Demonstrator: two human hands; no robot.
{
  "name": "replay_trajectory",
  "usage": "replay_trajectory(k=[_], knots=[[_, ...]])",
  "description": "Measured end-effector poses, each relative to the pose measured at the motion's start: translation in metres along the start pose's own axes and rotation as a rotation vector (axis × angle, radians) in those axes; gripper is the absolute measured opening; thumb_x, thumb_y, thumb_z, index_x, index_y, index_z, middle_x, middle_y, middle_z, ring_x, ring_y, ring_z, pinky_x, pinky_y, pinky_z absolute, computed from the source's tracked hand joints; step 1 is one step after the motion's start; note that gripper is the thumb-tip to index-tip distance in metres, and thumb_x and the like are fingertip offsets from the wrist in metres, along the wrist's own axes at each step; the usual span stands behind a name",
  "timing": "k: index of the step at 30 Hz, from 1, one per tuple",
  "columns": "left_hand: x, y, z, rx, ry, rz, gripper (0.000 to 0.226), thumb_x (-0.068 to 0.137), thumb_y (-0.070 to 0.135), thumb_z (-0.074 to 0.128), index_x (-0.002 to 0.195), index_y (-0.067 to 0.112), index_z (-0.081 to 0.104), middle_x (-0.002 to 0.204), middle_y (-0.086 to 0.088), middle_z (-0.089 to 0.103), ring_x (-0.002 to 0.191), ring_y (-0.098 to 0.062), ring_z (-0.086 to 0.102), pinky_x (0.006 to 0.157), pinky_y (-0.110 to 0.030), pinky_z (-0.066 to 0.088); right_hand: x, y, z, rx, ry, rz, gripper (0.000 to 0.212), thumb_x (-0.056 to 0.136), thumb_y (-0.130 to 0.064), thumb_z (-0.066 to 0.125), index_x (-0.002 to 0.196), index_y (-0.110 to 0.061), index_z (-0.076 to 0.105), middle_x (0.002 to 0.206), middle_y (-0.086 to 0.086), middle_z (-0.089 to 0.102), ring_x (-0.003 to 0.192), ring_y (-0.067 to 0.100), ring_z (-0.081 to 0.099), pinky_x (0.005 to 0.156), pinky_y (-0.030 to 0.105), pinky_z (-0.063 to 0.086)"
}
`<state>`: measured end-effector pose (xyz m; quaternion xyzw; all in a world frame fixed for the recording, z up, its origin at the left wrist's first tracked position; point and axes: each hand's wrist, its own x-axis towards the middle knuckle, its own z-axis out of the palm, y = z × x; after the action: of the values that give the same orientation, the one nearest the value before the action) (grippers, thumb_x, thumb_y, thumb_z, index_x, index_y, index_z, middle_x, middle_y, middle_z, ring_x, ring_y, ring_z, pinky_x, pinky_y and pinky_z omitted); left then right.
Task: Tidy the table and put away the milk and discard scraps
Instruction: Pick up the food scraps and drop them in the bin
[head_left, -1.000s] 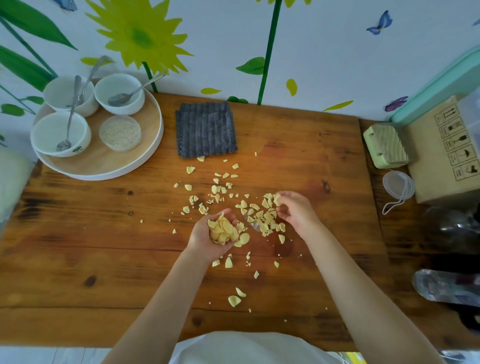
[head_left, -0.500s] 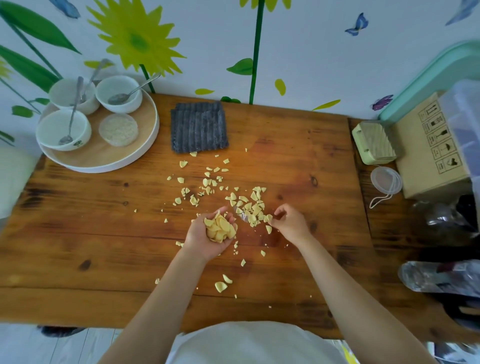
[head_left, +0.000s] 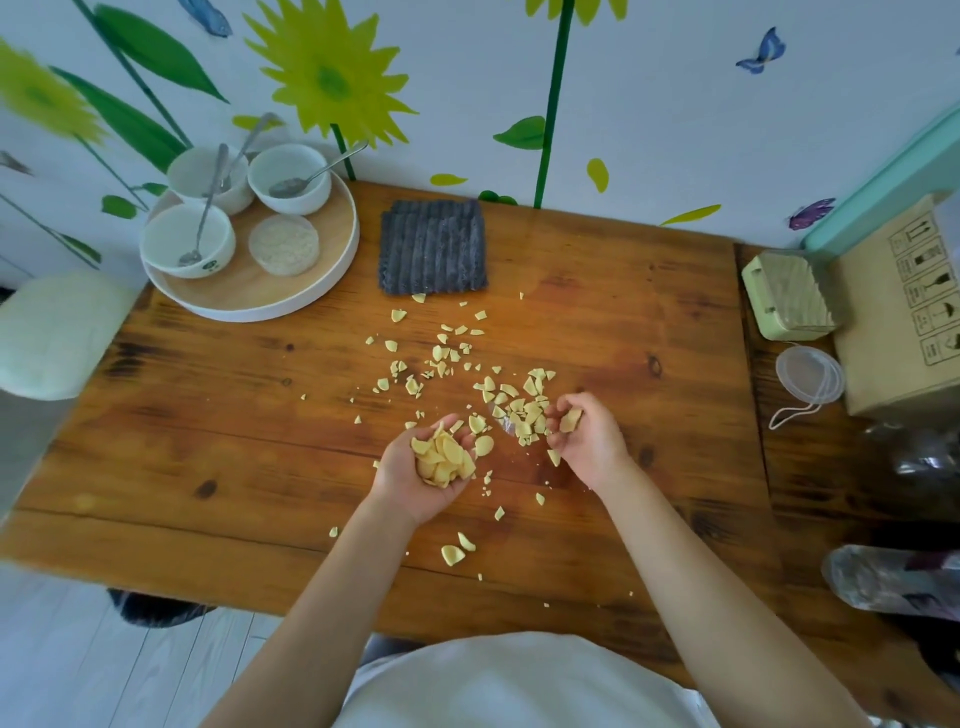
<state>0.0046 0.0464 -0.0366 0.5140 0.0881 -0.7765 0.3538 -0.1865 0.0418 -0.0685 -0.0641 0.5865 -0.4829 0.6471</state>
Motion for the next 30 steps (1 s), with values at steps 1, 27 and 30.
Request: replay_trajectory(k=[1, 27, 30], knots=[[0.000, 0.000, -0.001, -0.010, 0.000, 0.002, 0.031, 0.096, 0.015, 0.035, 0.091, 0.008, 0.065, 0.060, -0.010, 0.069, 0.074, -0.019, 0.059, 0.068, -0.030, 0.048, 0.002, 0.000, 0.004, -0.173, 0.001, -0.031, 0.021, 0.092, -0.010, 0.045, 0.071, -0.010, 0.048, 0.067, 0.002, 0.048, 0.058, 0.012, 0.043, 0.048, 0.019, 0.037], [-0.017, 0.016, -0.030, -0.130, 0.010, 0.062, 0.033, 0.095, 0.013, 0.034, 0.095, 0.008, 0.066, 0.087, -0.010, 0.062, 0.078, -0.019, 0.058, 0.072, -0.031, 0.050, -0.004, 0.008, 0.027, -0.038, -0.296, -0.001, 0.032, 0.093, -0.009, 0.029, 0.063, -0.013, 0.037, 0.046, -0.004, 0.036, 0.035, 0.006, 0.031, 0.036, 0.016, 0.026], [-0.019, 0.017, -0.029, -0.126, -0.002, 0.055, 0.032, 0.095, 0.014, 0.035, 0.094, 0.008, 0.066, 0.085, -0.010, 0.062, 0.077, -0.019, 0.058, 0.072, -0.030, 0.049, -0.010, 0.008, 0.027, 0.157, -0.402, 0.053, 0.037, 0.088, -0.011, 0.027, 0.055, -0.014, 0.043, 0.045, -0.002, 0.038, 0.035, 0.008, 0.032, 0.034, 0.016, 0.029]])
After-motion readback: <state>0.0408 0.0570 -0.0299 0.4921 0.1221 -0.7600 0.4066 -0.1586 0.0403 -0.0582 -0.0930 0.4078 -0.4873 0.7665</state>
